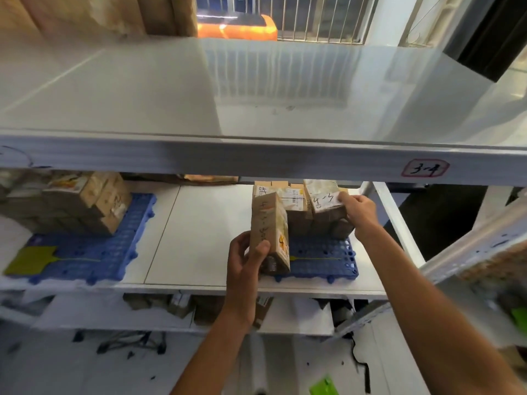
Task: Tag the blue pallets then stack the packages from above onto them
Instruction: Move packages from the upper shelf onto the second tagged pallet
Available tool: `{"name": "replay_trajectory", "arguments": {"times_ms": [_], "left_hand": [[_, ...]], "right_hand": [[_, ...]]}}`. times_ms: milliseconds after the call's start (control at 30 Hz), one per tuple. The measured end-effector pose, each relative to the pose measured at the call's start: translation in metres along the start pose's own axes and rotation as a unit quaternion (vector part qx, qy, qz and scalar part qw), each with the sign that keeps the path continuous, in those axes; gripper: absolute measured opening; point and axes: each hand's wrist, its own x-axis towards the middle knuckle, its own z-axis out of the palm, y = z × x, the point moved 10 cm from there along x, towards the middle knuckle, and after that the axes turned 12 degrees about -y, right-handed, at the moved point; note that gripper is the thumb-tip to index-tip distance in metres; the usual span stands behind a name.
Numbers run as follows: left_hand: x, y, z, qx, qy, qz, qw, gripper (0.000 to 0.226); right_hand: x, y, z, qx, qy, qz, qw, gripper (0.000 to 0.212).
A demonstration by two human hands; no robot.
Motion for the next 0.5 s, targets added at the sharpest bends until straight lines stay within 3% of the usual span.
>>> {"name": "replay_trajectory", "arguments": {"times_ms": [267,400,433,500], "left_hand": [[-0.001,0.000,0.000,-0.022,-0.009,-0.007,1.000,0.052],[0.000,-0.004,-0.003,-0.034,-0.030,-0.020,0.999,0.051],[0.002,-0.004,-0.003,-0.042,-0.039,-0.027,0.998,0.052],[0.011,-0.001,-0.002,-0.041,-0.060,-0.051,0.996,0.057]], "right_hand": [[-0.010,-0.002,0.005,-0.133,0.007,-0.030,0.991,0.031],[-0.039,-0.026,-0.002,-0.184,0.078,-0.127,0.972,0.041],[-0.047,-0.034,0.001,-0.166,0.069,-0.165,0.970,0.042],[-0.059,-0.042,0.031,-0.091,-0.069,-0.204,0.972,0.041]]}}
